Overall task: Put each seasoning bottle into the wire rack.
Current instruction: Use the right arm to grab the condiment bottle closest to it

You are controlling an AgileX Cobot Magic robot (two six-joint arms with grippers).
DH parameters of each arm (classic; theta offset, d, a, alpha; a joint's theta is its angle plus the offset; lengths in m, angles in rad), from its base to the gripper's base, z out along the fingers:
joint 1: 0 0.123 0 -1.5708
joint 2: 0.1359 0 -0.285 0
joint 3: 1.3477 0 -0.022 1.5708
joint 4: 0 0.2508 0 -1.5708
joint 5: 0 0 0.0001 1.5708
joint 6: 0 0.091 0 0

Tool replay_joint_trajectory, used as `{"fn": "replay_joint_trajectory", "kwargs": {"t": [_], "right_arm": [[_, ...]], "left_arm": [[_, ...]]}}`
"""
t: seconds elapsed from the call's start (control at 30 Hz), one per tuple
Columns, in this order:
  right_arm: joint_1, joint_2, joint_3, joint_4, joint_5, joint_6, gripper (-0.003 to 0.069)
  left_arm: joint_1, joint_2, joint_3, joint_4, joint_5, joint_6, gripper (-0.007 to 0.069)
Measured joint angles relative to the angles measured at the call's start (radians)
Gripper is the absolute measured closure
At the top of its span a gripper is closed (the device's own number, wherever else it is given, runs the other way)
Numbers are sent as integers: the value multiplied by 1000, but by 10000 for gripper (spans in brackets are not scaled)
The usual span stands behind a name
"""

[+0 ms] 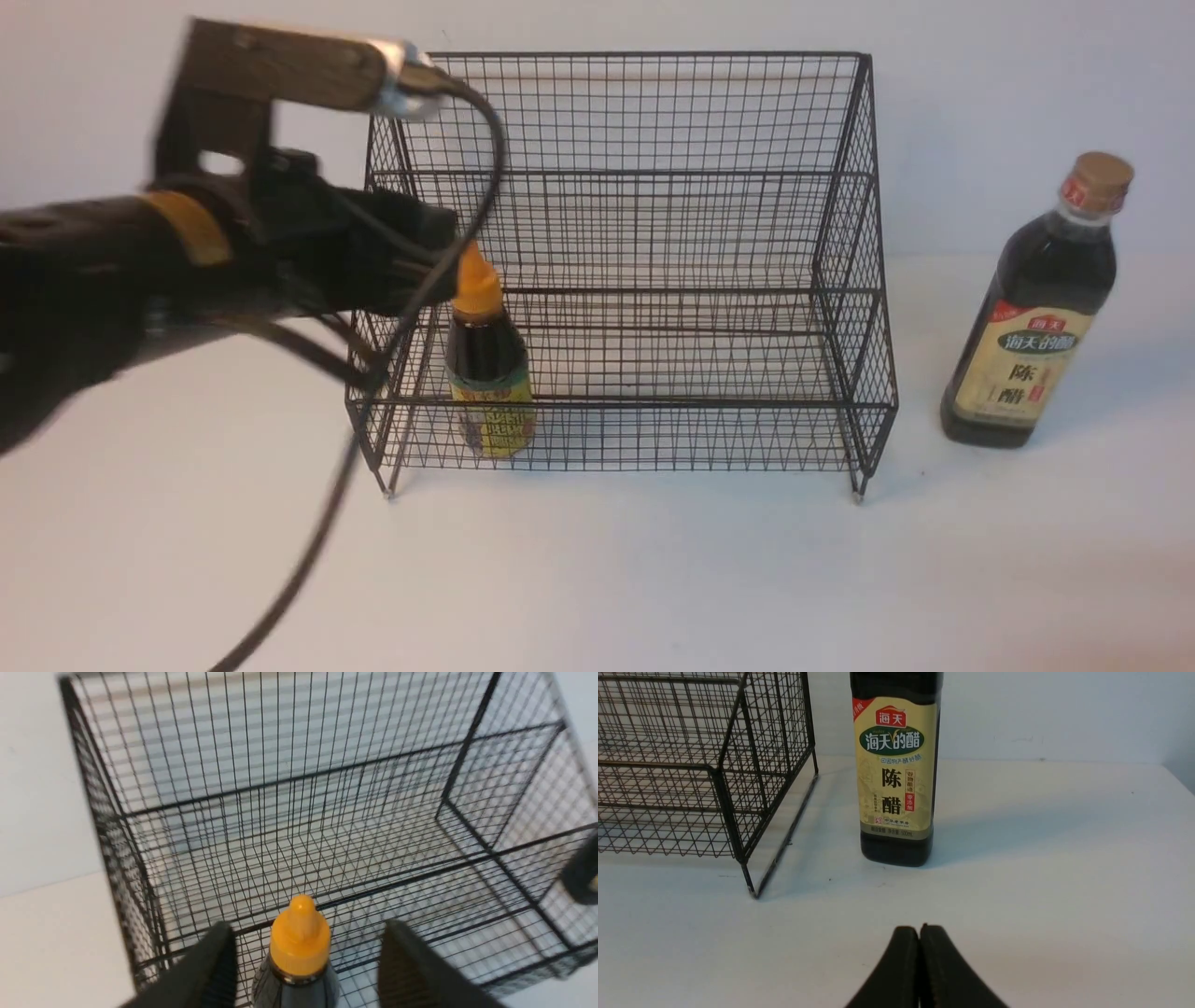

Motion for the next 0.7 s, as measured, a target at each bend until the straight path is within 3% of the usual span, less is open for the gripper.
{"fn": "replay_joint_trajectory", "kwargs": {"t": [0.1, 0.13, 0.23, 0.7], "right_arm": [[0, 0, 0, 0, 0, 0, 673], [0, 0, 0, 0, 0, 0, 673], [0, 0, 0, 0, 0, 0, 673], [0, 0, 0, 0, 0, 0, 673]], "left_arm": [[0, -123, 0, 0, 68, 0, 446], [0, -213, 0, 0, 107, 0, 548], [0, -327, 0, 0, 146, 0, 613], [0, -648, 0, 0, 185, 0, 629]]}}
